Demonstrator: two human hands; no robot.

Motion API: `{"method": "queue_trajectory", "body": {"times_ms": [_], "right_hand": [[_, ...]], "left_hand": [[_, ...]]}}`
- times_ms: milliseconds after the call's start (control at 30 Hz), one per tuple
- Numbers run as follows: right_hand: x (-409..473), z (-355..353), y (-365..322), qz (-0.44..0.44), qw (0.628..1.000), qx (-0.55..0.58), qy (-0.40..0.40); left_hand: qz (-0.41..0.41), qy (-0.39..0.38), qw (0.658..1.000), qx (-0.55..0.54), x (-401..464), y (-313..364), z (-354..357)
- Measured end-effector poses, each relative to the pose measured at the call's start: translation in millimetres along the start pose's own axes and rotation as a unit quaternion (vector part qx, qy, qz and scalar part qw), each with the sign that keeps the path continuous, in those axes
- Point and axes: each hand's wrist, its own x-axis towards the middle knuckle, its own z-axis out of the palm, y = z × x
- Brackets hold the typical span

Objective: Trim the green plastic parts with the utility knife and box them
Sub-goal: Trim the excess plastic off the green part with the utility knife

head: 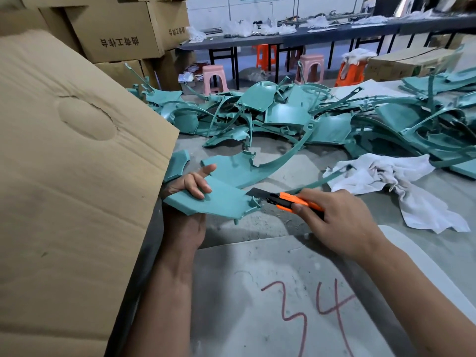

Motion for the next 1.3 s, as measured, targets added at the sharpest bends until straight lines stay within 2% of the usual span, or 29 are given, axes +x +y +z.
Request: {"method": "queue_trajectory", "body": {"times_ms": [133,233,300,433,600,700,800,1000,1200,1300], "right_hand": [[-1.9,4.2,-4.7,0.041,0.998,-0.034,0.031],[-1.3,7.8,-10.0,0.058,0.997,-0.037,-0.037],[0.7,8.1,-11.1,0.076,0.994,-0.06,-0.056],[3.2,11.3,-14.4,0.133,0.983,-0.127,-0.024],[1.3,9.7,-9.1,0.085,0.99,-0.111,-0.034],[0.5,8.9,-4.6,0.131,0.976,-0.168,0.037],[0.4,4.7,0.5,0.18,0.966,-0.158,0.098],[1.5,18.9,-18.2,0.1,0.983,-0.143,0.054],[7.1,9.1,4.1,0.218,0.954,-0.202,0.05],[4.8,11.5,-4.3,0.154,0.974,-0.139,0.088]], "left_hand": [[0.014,0.043,0.995,0.089,-2.4,1.0,6.7],[0.05,0.025,0.988,0.146,-10.4,0.7,14.7],[0.064,0.017,0.981,0.181,-14.0,-2.2,21.1],[0.063,0.046,0.971,0.226,-18.9,-9.6,30.4],[0.062,0.085,0.954,0.28,-19.9,-9.2,24.2],[0.099,0.08,0.931,0.343,-19.9,-6.4,22.1],[0.139,0.05,0.917,0.371,-19.7,-1.9,20.4],[0.167,0.009,0.895,0.414,-19.6,5.4,25.9],[0.169,0.008,0.893,0.417,-20.0,8.2,25.0],[0.171,0.001,0.894,0.415,-18.8,7.7,25.0]]}}
